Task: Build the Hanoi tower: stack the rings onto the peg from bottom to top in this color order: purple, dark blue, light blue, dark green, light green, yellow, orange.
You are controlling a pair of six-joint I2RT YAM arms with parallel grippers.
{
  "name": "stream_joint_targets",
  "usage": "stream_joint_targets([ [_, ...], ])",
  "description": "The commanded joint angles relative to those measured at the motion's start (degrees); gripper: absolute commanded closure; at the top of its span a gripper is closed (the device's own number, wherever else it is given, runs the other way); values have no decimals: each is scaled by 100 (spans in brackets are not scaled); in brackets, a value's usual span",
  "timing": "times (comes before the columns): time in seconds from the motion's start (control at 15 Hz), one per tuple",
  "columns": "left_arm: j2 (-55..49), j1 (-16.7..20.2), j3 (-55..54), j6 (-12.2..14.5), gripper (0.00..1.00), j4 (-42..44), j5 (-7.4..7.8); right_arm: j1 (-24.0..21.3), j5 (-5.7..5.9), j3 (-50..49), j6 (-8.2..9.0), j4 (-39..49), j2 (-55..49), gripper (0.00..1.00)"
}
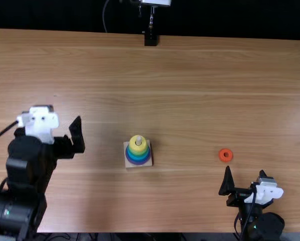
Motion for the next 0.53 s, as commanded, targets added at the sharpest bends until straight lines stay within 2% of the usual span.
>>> stream_joint_targets([
  [0.0, -627, 238, -787, -19, 0, 229, 22, -38, 70, -414, 15, -439, -73, 0],
  [0.13, -1577, 423, -2017, -8, 0, 957, 75, -38, 70, -414, 15, -449, -73, 0],
  [0.27, -2561, 440, -3116, -8, 0, 1432, 32, -38, 70, -414, 15, -439, -73, 0],
  [0.33, -3080, 432, -3538, 2, 0, 1484, 22, -38, 70, -414, 15, -439, -73, 0],
  [0.47, -4082, 440, -4144, 55, 0, 1421, 106, -38, 70, -414, 15, -439, -73, 0],
])
